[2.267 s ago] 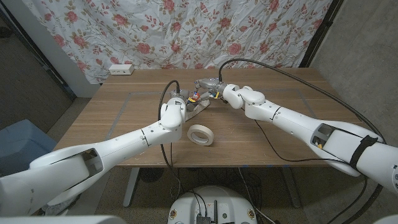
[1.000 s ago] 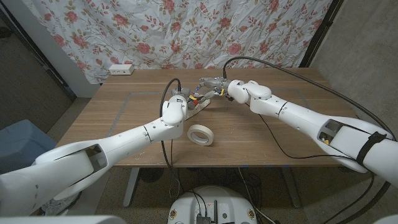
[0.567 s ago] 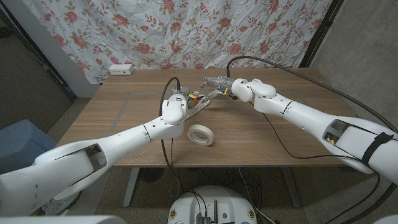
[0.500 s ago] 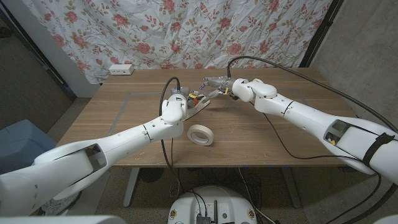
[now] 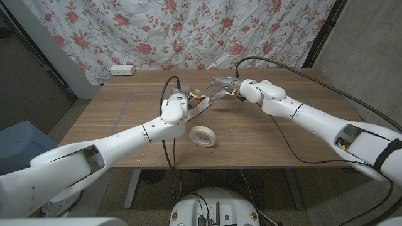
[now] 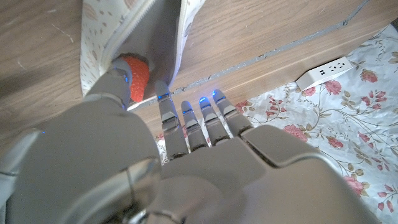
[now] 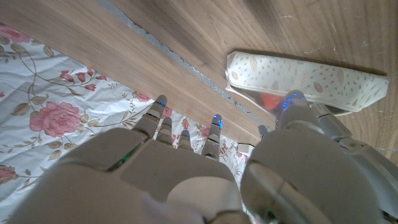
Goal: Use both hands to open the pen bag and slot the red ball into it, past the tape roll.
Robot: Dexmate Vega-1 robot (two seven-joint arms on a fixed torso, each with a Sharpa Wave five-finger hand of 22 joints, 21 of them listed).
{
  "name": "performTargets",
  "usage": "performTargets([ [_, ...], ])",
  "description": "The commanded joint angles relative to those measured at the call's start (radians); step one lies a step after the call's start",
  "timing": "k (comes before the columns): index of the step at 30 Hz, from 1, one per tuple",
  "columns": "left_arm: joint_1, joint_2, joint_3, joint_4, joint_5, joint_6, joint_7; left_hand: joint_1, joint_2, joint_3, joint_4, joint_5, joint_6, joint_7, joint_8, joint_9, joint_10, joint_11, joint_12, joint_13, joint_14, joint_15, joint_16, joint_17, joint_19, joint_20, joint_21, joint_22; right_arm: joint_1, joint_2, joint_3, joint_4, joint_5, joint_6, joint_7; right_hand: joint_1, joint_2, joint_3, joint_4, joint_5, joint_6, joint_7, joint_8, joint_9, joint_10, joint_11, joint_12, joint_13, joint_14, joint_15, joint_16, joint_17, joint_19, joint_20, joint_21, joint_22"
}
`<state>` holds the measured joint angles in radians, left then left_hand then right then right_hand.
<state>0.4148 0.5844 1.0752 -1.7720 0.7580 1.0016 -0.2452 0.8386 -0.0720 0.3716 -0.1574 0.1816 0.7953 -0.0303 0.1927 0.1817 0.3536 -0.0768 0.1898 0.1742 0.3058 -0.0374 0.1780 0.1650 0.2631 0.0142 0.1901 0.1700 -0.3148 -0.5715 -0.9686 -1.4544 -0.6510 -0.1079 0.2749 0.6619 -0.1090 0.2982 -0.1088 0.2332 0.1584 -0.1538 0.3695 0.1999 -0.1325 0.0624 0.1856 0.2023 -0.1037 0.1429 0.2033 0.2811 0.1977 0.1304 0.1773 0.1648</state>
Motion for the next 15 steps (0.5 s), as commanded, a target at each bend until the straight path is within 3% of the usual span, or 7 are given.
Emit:
performTargets([
  [1,-0.002,0.020,-0.016,-0.042,-0.033,0.011,0.012,0.004,0.015,0.004,-0.002,0.006,0.012,0.001,0.010,0.001,0.014,-0.001,0.007,0.002,0.012,-0.017,0.010,0.005,0.013,0.002,0.005,0.002,-0.026,-0.029,0.030,-0.035,0.002,-0.026,-0.002,-0.004,0.009,-0.002,-0.002,0.005,0.000,-0.007,-0.001,0.002,-0.002,-0.001,0.009,0.002,-0.006,0.007,0.005,0.003,-0.001,0.003,0.005,0.004],
  [15,0.077,0.052,-0.126,-0.105,-0.146,-0.040,0.131,0.001,0.014,-0.001,-0.002,0.004,-0.006,0.000,-0.002,0.001,0.024,-0.002,0.007,0.002,0.021,-0.019,0.009,0.005,0.019,-0.004,0.005,0.002,-0.083,-0.070,0.089,-0.084,0.057,-0.018,-0.043,-0.013,0.015,-0.003,0.000,0.008,0.006,-0.008,-0.005,0.001,0.016,-0.011,0.017,0.002,0.000,0.002,0.010,0.003,0.002,0.000,0.008,0.004],
])
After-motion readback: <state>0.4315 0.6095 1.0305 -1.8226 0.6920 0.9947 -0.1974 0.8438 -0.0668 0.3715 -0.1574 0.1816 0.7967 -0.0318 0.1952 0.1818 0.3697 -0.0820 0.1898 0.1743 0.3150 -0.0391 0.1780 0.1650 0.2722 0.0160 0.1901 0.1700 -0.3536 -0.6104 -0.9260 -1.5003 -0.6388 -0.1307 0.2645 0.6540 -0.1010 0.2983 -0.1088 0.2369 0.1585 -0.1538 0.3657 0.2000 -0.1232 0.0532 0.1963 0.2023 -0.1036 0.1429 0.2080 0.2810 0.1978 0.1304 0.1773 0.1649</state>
